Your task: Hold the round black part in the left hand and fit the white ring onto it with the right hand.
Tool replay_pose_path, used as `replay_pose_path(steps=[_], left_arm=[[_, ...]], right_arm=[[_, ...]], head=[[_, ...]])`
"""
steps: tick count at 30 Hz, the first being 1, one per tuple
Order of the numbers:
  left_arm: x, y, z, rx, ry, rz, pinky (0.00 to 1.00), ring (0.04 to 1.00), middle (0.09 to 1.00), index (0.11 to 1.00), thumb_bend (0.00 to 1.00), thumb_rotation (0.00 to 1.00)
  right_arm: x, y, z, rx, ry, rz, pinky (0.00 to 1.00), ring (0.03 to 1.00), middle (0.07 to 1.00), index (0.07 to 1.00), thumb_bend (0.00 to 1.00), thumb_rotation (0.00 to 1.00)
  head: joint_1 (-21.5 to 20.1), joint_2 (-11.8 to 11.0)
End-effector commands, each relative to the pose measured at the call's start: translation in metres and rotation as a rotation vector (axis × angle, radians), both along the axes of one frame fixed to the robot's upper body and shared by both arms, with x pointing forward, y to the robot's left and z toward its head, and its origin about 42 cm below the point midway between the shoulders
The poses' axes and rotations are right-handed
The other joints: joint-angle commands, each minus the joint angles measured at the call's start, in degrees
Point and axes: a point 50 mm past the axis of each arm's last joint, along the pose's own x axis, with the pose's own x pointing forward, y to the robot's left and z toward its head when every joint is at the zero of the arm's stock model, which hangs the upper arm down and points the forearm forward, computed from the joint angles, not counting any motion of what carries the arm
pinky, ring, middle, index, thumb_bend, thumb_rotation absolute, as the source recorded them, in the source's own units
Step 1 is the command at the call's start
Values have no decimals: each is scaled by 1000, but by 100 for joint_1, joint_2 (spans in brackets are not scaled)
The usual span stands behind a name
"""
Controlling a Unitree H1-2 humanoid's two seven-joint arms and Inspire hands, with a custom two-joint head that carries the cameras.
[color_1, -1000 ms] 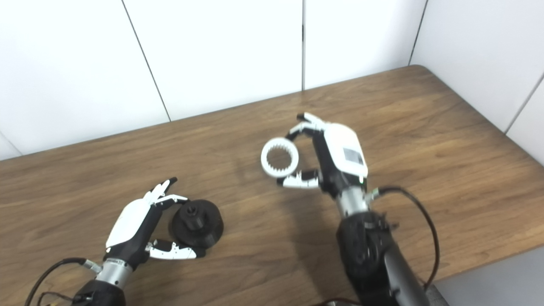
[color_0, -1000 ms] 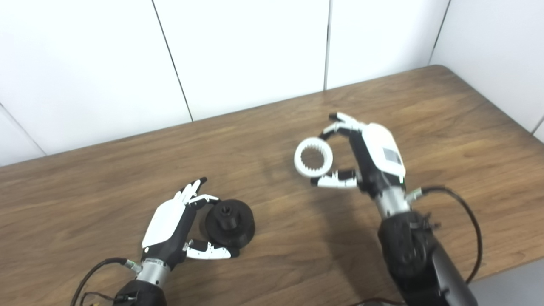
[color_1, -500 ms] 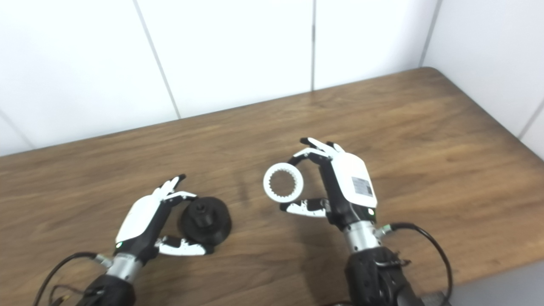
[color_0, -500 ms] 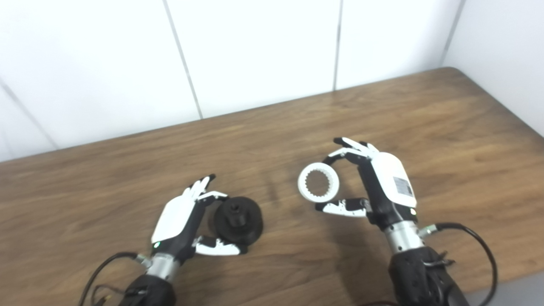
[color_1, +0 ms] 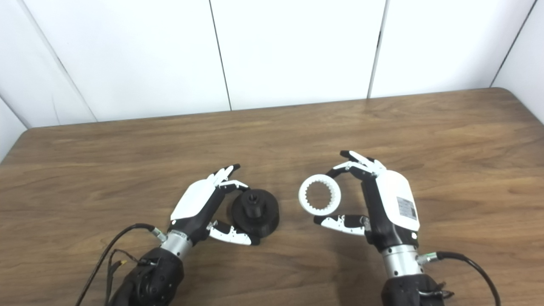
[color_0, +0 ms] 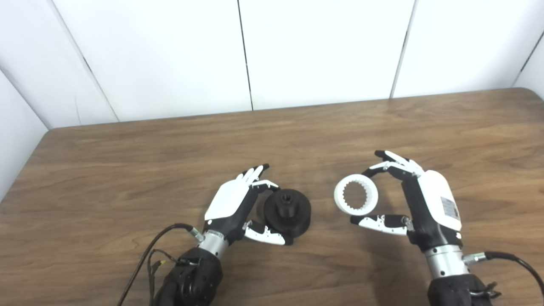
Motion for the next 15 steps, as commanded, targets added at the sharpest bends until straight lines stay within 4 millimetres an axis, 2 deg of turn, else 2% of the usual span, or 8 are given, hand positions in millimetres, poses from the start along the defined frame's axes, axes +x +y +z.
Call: replay_pose_path(steps=[1,15], left_arm=[[7,-2,13,17,-58,-7,1000,1000,1000,613,883,297],[7,-2,13,14,-60,-8,1000,1000,1000,612,886,296]], right_arm=[[2,11,15,19,-70,55,895,836,843,493,519,141],[12,48,17,6,-43,178,898,844,848,494,517,147]], head=[[-8,2],[-32,25]])
